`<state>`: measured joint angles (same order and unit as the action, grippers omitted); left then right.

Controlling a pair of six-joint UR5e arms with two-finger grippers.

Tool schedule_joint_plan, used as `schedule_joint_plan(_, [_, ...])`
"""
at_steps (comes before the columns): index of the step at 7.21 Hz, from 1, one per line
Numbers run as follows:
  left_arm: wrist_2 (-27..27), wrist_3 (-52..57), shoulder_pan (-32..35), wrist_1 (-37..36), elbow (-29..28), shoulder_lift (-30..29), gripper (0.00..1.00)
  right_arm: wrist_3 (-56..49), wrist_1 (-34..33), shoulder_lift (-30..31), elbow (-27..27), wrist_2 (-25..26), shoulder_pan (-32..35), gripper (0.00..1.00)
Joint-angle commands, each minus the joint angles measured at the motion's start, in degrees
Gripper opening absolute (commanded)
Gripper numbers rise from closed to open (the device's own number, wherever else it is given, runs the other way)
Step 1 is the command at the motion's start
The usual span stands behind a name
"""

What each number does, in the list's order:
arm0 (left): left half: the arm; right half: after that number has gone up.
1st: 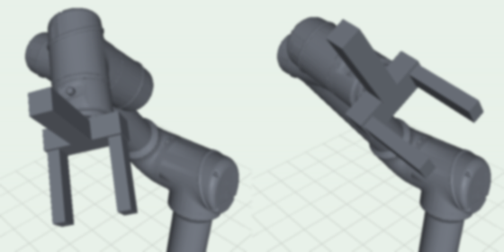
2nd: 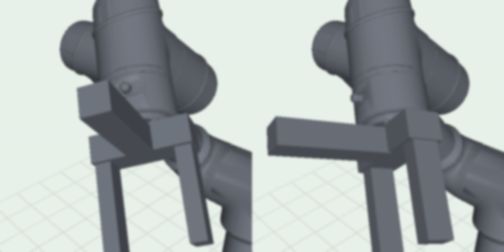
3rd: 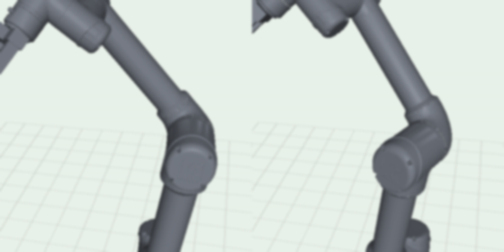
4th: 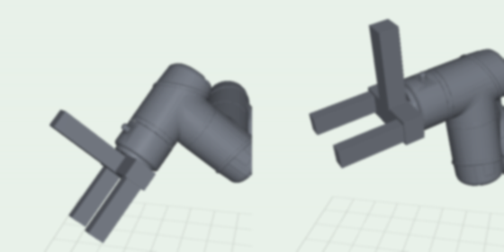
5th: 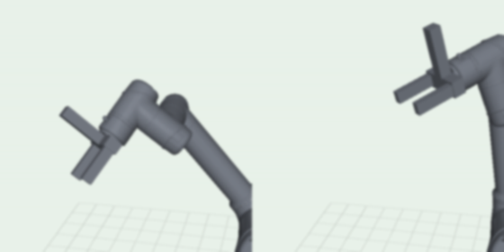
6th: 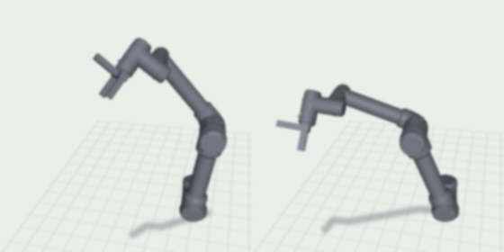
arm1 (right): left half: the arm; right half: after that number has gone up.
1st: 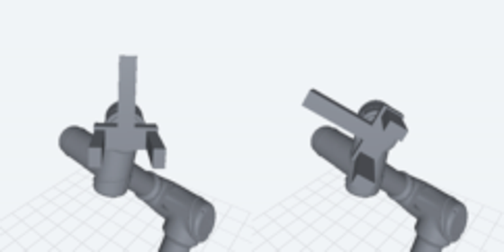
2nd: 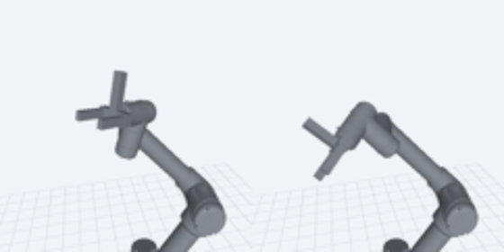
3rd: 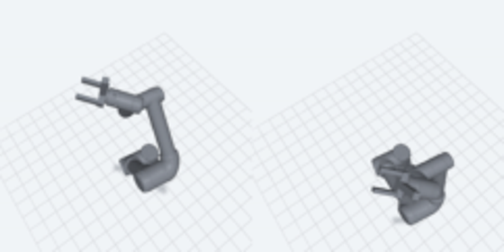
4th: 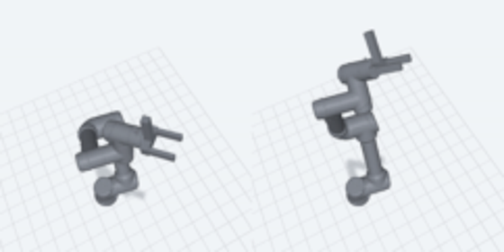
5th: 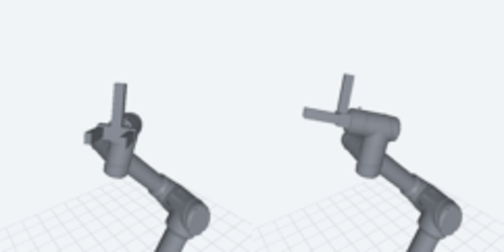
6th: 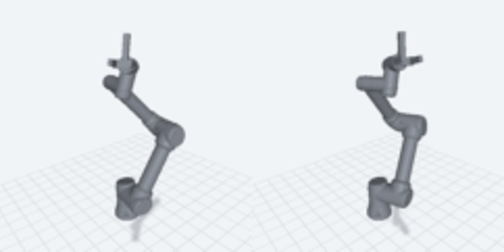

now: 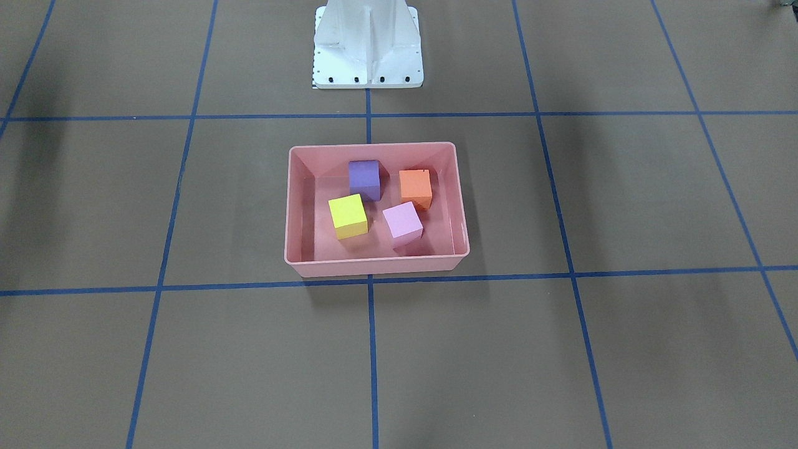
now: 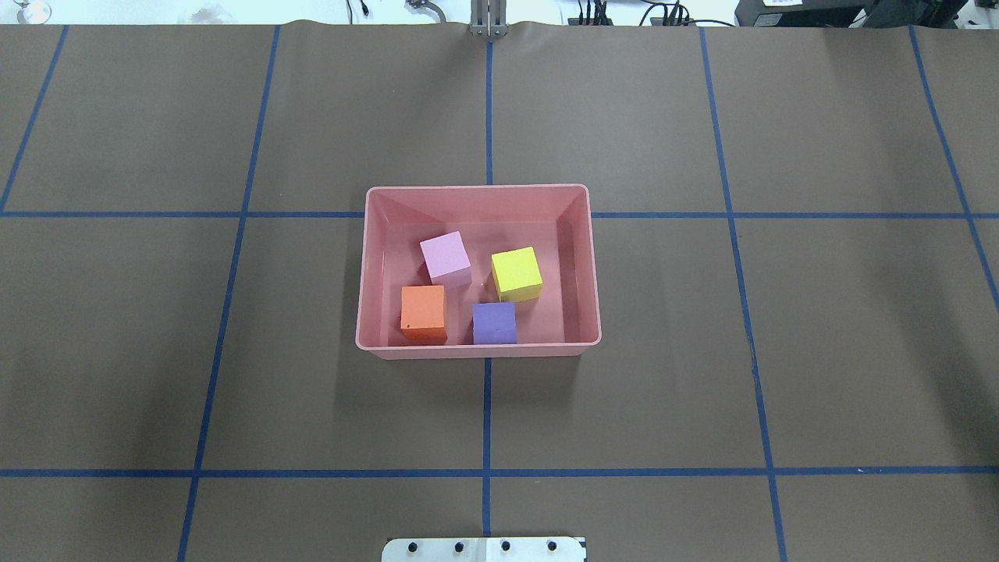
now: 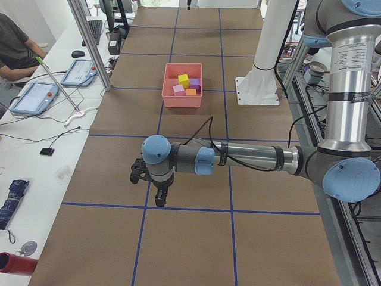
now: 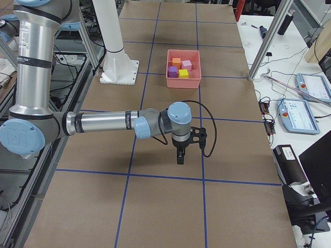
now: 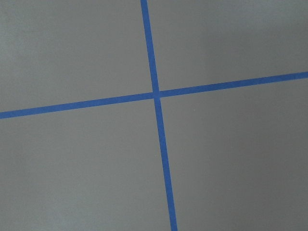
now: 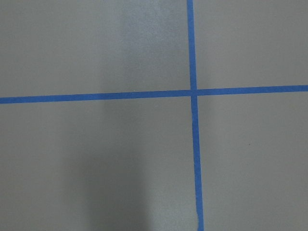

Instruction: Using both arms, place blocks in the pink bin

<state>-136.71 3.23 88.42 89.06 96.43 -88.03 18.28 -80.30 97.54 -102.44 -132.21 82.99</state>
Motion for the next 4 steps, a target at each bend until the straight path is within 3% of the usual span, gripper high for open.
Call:
schedule_joint_plan(1, [0.0,-0.1,0.2,-2.6,3.2,2.9,1.00,0.1,-0.5,-0.3,0.7,0.0,0.0,1.00])
schedule_joint_plan(4, [0.2,0.2,0.0,-0.8,4.8,7.6,1.00,-0.3,-0.6,-3.7,4.3,-0.9,-0.5,1.00])
